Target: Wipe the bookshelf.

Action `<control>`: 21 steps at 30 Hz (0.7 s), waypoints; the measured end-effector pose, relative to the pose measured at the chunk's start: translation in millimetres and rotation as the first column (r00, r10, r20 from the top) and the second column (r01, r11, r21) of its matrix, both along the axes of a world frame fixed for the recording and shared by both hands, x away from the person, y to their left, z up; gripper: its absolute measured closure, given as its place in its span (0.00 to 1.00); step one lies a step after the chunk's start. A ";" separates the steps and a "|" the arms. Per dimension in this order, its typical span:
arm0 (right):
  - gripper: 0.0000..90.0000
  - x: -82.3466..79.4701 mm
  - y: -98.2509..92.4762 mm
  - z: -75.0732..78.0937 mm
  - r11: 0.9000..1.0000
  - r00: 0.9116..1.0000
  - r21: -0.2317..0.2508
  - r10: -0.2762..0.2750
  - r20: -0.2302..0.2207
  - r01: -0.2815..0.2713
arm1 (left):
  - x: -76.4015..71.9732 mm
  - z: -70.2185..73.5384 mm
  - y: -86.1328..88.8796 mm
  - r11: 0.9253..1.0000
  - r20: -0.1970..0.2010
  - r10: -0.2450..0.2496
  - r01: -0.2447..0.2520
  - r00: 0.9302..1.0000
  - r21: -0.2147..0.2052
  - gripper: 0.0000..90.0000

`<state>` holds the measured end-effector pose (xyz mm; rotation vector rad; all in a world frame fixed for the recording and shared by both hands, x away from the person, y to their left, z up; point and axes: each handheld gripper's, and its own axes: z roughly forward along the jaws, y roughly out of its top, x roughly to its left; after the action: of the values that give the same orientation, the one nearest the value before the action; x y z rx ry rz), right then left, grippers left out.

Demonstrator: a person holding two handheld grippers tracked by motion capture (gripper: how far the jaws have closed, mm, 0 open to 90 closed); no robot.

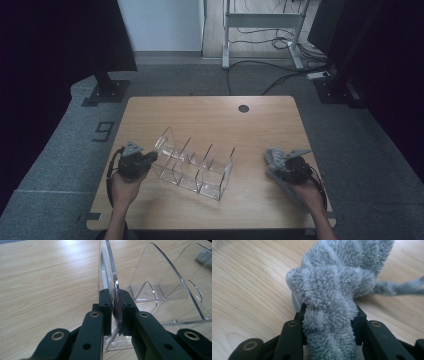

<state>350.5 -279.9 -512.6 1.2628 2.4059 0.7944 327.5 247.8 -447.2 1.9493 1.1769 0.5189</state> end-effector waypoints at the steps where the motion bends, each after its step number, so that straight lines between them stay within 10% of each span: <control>1: 0.70 -1.3 -1.5 2.8 1.000 1.000 0.008 0.003 0.004 -0.003 | -0.1 -0.1 -0.1 1.000 0.002 0.000 0.000 1.000 0.002 0.93; 21: 0.70 -13.7 21.8 39.3 0.986 0.989 0.118 0.107 0.102 -0.119 | 0.2 0.4 -5.4 0.998 0.021 0.025 -0.026 0.999 0.052 0.94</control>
<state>336.8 -258.1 -473.3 1.1116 2.4007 1.0273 327.7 242.4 -446.8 1.9710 1.1877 0.5871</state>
